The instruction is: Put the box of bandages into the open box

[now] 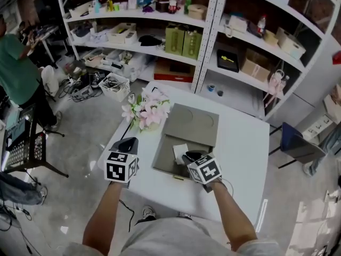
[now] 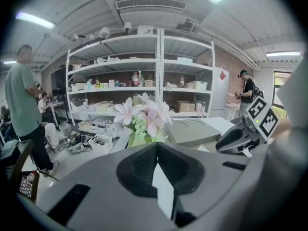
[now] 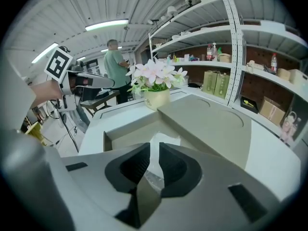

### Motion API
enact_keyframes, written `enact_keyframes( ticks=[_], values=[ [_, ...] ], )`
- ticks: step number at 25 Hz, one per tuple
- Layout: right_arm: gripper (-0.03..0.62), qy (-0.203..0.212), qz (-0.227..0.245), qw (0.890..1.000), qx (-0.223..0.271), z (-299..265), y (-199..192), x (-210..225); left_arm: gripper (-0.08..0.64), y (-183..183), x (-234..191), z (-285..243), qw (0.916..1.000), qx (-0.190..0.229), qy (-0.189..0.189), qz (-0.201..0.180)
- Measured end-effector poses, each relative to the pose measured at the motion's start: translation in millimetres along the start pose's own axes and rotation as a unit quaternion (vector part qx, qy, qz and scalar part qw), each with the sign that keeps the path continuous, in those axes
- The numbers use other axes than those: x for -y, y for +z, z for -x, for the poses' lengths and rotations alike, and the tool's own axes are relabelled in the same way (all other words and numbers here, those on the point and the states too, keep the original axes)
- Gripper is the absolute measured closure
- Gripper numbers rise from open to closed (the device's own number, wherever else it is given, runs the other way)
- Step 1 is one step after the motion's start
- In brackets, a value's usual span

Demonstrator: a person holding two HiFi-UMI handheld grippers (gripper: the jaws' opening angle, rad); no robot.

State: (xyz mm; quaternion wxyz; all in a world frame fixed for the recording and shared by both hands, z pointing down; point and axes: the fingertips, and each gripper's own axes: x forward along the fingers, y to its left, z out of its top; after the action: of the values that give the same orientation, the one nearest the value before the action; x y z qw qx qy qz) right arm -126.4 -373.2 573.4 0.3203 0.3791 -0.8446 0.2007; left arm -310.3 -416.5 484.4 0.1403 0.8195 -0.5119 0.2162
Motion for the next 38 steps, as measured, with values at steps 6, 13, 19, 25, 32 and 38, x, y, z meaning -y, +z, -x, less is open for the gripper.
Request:
enact_keyframes(
  ticks=[6,13,19,25,32,38],
  values=[
    [0.529,-0.009,-0.006,0.999,0.04,35.5,21.1,11.7,0.555,16.4,22.7,-8.8,0.9998,0.008,-0.015,-0.011],
    [0.532,-0.03,-0.038,0.993,0.104,84.3,43.3,32.5,0.555,32.8,49.4,-18.7,0.9989,0.017,-0.035,-0.028],
    [0.538,-0.059,-0.055,0.985,0.155,129.5,56.8,55.1,0.555,48.8,71.4,-27.1,0.9977,0.025,-0.049,-0.038],
    [0.545,-0.088,-0.062,0.974,0.2,173.4,65.3,71.1,0.555,62.9,90.3,-32.3,0.9964,0.037,-0.061,-0.046],
    [0.564,-0.117,-0.07,0.963,0.23,209.5,66.6,82.8,0.555,71.7,105.0,-32.8,0.9955,0.046,-0.067,-0.048],
    [0.589,-0.133,-0.091,0.955,0.248,220.6,62.8,89.8,0.555,70.3,107.8,-30.1,0.9957,0.046,-0.066,-0.047]
  ],
)
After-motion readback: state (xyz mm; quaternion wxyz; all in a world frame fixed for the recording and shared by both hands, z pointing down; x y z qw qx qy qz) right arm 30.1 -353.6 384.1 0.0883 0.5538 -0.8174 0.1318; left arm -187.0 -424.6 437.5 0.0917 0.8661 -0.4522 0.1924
